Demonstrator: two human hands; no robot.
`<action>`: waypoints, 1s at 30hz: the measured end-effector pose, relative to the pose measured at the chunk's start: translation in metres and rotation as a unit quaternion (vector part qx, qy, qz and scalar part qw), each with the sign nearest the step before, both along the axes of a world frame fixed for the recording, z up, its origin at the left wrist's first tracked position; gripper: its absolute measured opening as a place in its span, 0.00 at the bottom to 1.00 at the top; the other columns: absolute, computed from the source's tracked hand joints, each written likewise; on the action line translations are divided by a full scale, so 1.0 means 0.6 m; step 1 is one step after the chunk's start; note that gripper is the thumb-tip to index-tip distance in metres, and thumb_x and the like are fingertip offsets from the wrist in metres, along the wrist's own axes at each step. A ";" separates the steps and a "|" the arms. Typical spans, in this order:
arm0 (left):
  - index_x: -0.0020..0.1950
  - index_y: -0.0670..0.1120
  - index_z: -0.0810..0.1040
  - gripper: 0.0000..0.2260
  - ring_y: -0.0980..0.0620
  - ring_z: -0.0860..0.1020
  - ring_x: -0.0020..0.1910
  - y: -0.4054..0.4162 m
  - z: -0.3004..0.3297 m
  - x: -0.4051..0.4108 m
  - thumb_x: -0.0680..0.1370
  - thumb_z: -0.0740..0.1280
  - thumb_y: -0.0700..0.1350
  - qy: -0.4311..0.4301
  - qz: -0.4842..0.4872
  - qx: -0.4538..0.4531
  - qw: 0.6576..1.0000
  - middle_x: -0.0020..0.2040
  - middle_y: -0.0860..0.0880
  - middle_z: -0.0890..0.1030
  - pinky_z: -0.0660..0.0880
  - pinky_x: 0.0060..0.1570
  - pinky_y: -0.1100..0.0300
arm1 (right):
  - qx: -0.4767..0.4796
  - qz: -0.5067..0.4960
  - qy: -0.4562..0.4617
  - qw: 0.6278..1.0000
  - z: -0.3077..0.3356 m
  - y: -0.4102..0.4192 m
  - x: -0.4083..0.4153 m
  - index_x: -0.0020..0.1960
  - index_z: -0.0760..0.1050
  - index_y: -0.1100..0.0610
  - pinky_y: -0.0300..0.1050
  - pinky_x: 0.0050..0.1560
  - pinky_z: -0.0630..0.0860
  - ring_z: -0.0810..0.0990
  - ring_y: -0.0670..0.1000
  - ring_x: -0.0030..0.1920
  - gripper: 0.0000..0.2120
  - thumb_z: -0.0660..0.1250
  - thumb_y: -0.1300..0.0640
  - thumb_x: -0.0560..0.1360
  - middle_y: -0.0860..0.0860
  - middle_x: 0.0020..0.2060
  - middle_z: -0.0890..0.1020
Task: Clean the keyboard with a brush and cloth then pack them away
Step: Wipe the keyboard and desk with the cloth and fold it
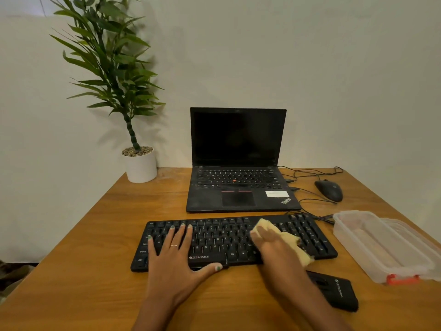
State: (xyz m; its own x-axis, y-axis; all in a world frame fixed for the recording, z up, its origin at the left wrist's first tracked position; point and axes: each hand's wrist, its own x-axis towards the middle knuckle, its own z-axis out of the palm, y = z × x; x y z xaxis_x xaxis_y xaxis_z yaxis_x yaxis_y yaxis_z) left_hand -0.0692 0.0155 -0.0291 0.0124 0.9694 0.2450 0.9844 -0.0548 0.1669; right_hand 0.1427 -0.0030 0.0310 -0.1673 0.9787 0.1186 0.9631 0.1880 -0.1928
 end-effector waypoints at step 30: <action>0.79 0.57 0.47 0.59 0.54 0.45 0.78 -0.006 0.005 0.007 0.53 0.27 0.83 -0.020 0.010 -0.007 1.000 0.79 0.56 0.49 0.41 0.75 0.45 | 0.039 0.035 0.061 0.997 -0.046 0.006 -0.029 0.74 0.56 0.44 0.44 0.73 0.48 0.49 0.48 0.75 0.29 0.57 0.64 0.78 0.41 0.74 0.57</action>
